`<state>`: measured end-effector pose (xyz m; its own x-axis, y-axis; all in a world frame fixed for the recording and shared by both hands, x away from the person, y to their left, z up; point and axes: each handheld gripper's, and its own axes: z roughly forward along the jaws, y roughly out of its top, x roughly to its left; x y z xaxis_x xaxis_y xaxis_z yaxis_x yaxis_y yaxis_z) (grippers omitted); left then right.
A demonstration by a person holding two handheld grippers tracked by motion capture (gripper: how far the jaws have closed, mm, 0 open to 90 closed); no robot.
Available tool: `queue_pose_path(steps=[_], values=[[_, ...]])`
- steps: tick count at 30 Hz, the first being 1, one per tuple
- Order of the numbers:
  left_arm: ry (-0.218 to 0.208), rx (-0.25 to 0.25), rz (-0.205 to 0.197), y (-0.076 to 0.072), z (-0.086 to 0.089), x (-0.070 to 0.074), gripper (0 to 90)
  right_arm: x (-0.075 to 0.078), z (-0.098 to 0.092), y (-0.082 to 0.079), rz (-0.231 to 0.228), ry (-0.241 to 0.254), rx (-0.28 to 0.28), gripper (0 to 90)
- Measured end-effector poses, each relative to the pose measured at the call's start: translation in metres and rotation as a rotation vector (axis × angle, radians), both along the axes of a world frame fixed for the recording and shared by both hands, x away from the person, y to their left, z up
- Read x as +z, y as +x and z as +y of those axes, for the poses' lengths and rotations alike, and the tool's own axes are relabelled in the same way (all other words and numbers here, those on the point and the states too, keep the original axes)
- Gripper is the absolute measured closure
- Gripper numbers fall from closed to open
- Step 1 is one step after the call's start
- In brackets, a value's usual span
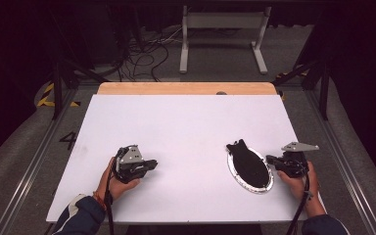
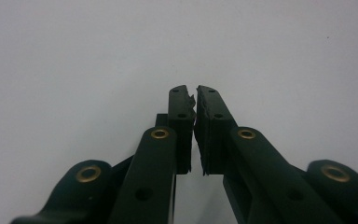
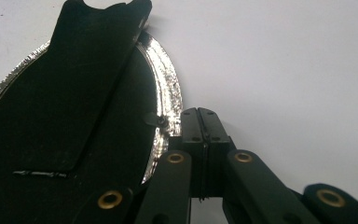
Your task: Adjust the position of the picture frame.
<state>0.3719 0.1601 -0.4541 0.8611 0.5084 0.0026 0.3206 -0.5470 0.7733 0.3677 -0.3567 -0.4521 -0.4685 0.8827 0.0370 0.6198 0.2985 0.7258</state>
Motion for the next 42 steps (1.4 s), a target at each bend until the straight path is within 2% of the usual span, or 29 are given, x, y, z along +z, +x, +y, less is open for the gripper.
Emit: queue_pose_path(steps=[8,12,16,17,19,21,27,29,30,34,35,36,38,42], values=[[0.012,-0.028,0.005,0.003,-0.009,-0.002,84.5,0.000,0.017,0.011,-0.016,-0.020,0.023,90.0],[0.011,-0.029,0.014,0.003,-0.009,-0.002,84.3,-0.001,0.032,0.022,-0.024,-0.034,0.047,90.0],[0.011,-0.036,0.011,0.005,-0.011,-0.003,84.3,-0.002,0.042,0.025,-0.030,-0.024,0.051,90.0],[0.014,-0.036,0.013,0.005,-0.013,-0.003,84.3,-0.002,0.046,0.026,-0.033,-0.036,0.057,90.0],[0.010,-0.041,0.022,0.007,-0.017,-0.004,84.3,-0.001,0.053,0.027,-0.041,-0.061,0.064,90.0],[0.010,-0.050,0.026,0.009,-0.022,-0.004,84.3,-0.001,0.056,0.029,-0.037,-0.052,0.066,90.0],[-0.004,-0.076,0.008,0.018,-0.045,0.002,84.4,-0.002,0.077,0.033,-0.043,-0.052,0.149,90.0],[-0.007,-0.085,-0.001,0.022,-0.053,0.004,84.8,-0.002,0.084,0.033,-0.053,-0.072,0.155,90.0],[-0.015,-0.091,-0.001,0.023,-0.056,0.005,84.8,-0.001,0.085,0.031,-0.063,-0.085,0.153,90.0],[-0.016,-0.097,-0.005,0.028,-0.068,0.006,85.2,0.012,0.078,0.015,-0.116,-0.077,0.155,90.0],[-0.016,-0.097,-0.005,0.028,-0.068,0.006,85.3,0.012,0.078,0.015,-0.116,-0.077,0.155,90.0],[-0.014,-0.106,-0.007,0.031,-0.074,0.006,85.4,0.017,0.071,0.001,-0.110,-0.072,0.168,90.0],[-0.017,-0.106,-0.009,0.031,-0.077,0.007,85.7,0.017,0.068,-0.004,-0.103,-0.076,0.171,90.0],[-0.020,-0.118,-0.014,0.037,-0.095,0.008,86.2,0.013,0.051,-0.038,-0.071,-0.069,0.161,90.0]])
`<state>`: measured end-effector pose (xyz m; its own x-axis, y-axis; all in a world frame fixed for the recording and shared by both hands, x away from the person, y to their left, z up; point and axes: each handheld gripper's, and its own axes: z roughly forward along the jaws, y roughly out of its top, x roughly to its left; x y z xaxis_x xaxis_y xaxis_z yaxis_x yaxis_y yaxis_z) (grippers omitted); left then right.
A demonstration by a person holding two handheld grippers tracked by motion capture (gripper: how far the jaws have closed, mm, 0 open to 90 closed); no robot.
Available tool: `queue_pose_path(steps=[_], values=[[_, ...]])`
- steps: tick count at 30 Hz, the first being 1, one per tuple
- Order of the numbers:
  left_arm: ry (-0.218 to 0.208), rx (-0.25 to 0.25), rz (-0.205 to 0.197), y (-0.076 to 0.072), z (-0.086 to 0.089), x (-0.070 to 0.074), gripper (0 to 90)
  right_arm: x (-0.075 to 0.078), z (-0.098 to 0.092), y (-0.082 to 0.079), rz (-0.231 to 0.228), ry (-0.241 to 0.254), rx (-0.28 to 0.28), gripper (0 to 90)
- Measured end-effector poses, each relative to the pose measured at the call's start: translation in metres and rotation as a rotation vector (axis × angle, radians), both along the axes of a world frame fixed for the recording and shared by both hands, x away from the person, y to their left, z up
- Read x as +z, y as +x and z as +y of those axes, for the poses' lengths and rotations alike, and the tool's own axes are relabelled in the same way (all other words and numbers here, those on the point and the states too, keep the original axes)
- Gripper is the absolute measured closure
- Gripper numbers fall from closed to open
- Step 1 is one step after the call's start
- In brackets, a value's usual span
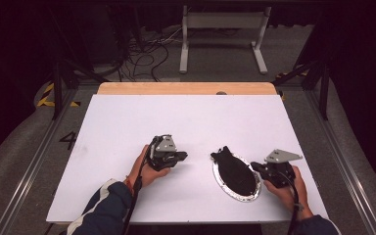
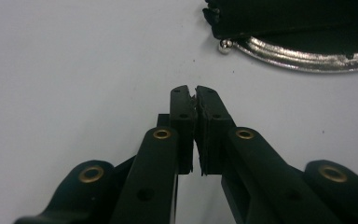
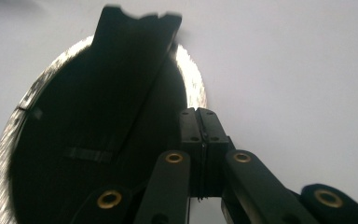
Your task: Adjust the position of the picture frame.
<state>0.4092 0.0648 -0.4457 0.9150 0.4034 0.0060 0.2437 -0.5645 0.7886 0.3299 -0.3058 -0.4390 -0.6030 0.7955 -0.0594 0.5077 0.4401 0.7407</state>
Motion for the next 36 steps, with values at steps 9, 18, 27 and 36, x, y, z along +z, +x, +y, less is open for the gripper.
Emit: queue_pose_path(steps=[9,18,27,36], values=[[0.002,-0.044,-0.001,0.014,-0.042,0.002,88.4,-0.006,-0.015,-0.063,0.011,0.021,0.007,90.0],[0.040,-0.053,0.001,0.032,-0.078,0.001,89.8,-0.010,0.004,-0.076,0.067,0.009,0.137,90.0],[0.089,-0.058,0.001,0.036,-0.106,-0.004,89.3,-0.015,0.006,-0.084,0.058,-0.013,0.152,90.0],[0.115,-0.035,0.019,0.044,-0.112,-0.012,89.5,-0.016,0.006,-0.081,0.033,-0.021,0.137,90.0]])
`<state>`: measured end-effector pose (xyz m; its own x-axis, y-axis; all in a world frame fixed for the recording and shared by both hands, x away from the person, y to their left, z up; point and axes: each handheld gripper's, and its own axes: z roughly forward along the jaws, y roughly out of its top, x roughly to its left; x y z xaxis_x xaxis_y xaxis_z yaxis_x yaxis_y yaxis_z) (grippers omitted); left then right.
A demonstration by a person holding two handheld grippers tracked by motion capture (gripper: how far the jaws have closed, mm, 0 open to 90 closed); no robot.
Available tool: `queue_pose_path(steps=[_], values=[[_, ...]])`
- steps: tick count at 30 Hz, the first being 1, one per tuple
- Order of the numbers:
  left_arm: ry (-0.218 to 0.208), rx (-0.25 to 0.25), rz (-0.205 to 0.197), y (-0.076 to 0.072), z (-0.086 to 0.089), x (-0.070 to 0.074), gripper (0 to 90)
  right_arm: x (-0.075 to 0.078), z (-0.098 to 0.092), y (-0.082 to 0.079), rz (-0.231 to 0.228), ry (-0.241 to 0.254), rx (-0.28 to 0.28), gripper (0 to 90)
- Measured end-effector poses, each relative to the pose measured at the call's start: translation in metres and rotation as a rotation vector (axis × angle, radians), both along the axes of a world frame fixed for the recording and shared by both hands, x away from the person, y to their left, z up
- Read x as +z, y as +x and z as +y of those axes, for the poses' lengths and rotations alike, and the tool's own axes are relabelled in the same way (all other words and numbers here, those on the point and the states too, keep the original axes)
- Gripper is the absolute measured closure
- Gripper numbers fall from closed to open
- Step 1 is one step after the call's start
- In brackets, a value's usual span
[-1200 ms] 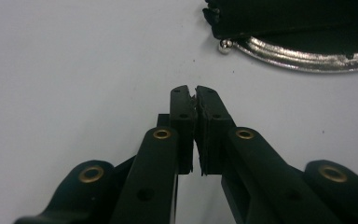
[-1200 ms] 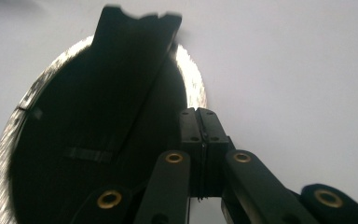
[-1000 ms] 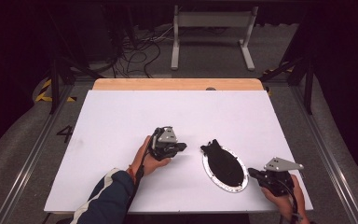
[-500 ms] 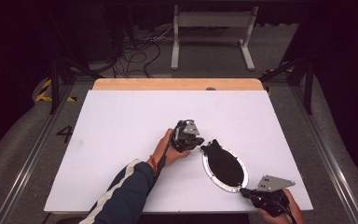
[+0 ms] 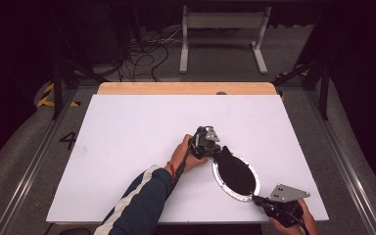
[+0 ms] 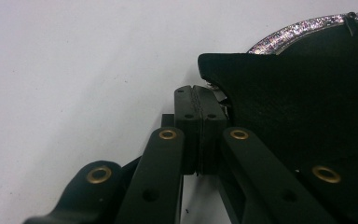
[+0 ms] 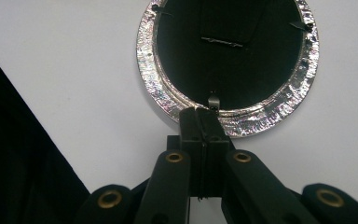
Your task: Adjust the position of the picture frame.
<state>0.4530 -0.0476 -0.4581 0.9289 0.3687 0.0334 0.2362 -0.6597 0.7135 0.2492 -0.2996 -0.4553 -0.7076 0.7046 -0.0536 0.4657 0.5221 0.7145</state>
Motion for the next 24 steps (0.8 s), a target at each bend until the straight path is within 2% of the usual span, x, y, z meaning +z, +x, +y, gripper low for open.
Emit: queue_pose_path(steps=[4,5,8,10,13,16,19,21,24], values=[[0.002,-0.020,0.016,0.002,0.004,0.001,89.9,-0.001,0.006,-0.004,-0.051,-0.043,0.014,90.0],[0.001,-0.028,0.028,0.002,0.006,0.001,90.0,-0.001,0.006,-0.003,-0.051,-0.042,0.011,90.0],[0.007,-0.054,0.066,0.003,0.014,0.002,90.0,-0.002,0.002,0.000,-0.030,0.001,-0.001,90.0],[0.006,-0.060,0.082,0.002,0.021,0.003,90.0,-0.002,0.002,0.001,-0.035,0.002,-0.010,90.0],[-0.002,-0.048,0.087,-0.002,0.029,0.002,90.0,-0.003,0.004,0.004,-0.046,-0.004,-0.026,90.0],[0.015,-0.045,0.062,-0.006,0.038,0.002,90.0,-0.003,0.005,0.008,-0.050,-0.002,-0.041,90.0],[0.019,-0.041,0.065,-0.008,0.043,0.003,90.0,-0.003,0.007,0.010,-0.054,-0.003,-0.053,90.0],[0.044,-0.035,0.047,-0.013,0.050,0.004,90.0,-0.004,0.010,0.015,-0.068,-0.010,-0.068,90.0],[0.048,-0.027,0.044,-0.016,0.058,0.004,90.0,-0.004,0.012,0.021,-0.069,-0.008,-0.084,90.0]])
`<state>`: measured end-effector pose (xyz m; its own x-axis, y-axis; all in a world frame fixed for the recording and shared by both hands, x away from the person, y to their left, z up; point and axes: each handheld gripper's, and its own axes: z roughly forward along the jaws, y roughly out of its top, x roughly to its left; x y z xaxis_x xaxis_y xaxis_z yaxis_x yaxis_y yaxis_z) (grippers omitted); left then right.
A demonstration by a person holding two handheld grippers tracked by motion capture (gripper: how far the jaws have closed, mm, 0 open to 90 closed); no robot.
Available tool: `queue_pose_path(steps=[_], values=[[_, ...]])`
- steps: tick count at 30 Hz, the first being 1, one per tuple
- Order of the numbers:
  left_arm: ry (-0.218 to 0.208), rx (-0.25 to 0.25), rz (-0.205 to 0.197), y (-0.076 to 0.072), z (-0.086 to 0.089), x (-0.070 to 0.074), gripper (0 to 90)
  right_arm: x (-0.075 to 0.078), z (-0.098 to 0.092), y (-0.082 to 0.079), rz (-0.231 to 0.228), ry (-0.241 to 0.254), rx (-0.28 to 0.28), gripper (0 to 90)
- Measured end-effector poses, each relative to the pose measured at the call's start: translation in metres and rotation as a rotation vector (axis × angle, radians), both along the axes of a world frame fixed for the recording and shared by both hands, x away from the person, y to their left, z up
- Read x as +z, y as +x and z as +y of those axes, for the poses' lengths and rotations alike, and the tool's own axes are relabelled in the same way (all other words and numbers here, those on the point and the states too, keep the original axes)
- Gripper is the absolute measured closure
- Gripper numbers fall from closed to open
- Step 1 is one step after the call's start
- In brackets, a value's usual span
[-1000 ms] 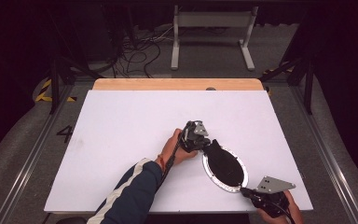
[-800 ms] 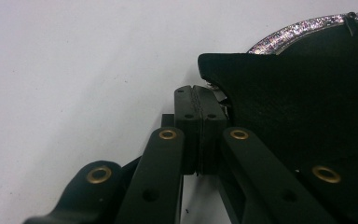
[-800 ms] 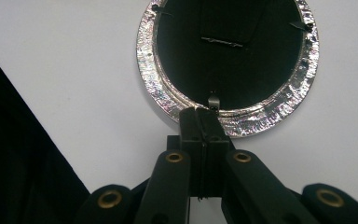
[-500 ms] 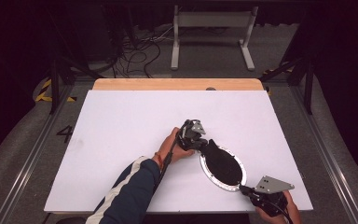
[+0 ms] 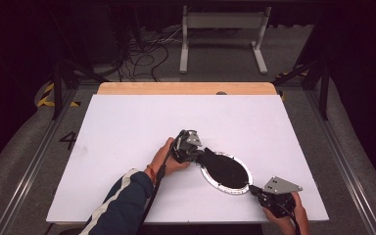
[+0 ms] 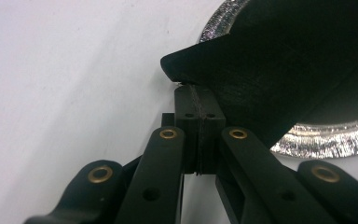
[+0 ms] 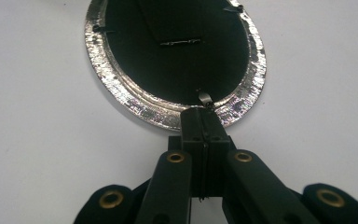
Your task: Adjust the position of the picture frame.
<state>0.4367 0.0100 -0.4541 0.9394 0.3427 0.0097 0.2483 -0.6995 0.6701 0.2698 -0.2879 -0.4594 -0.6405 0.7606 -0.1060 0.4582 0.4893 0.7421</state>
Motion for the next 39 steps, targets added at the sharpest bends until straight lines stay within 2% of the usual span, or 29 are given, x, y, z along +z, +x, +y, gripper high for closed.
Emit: queue_pose_path(steps=[4,12,21,22,26,28,32,35,39], values=[[-0.004,-0.002,-0.002,-0.002,0.008,-0.001,90.0,0.000,0.001,0.006,0.013,0.018,-0.016,90.0],[-0.012,-0.005,-0.003,-0.013,0.028,-0.002,90.0,0.001,0.007,0.022,0.012,0.000,-0.036,90.0],[-0.014,-0.013,-0.004,-0.024,0.042,-0.003,90.0,0.002,0.012,0.039,0.022,0.005,-0.057,90.0],[-0.003,-0.007,0.001,-0.026,0.043,-0.002,90.0,0.003,0.013,0.044,0.019,-0.005,-0.073,90.0],[0.011,0.005,0.003,-0.031,0.044,-0.001,90.0,0.002,0.014,0.051,0.021,0.005,-0.097,90.0],[0.013,-0.002,-0.006,-0.032,0.044,-0.001,90.0,0.002,0.014,0.050,0.020,0.005,-0.098,90.0],[-0.010,0.000,0.008,-0.033,0.048,-0.002,89.5,0.002,0.016,0.043,0.016,-0.004,-0.095,90.0],[-0.022,0.015,-0.011,-0.030,0.053,0.001,89.7,0.002,0.019,0.032,0.032,0.020,-0.077,90.0],[-0.096,0.066,-0.045,-0.022,0.059,0.009,89.5,0.003,0.028,0.023,0.052,0.015,-0.028,90.0]])
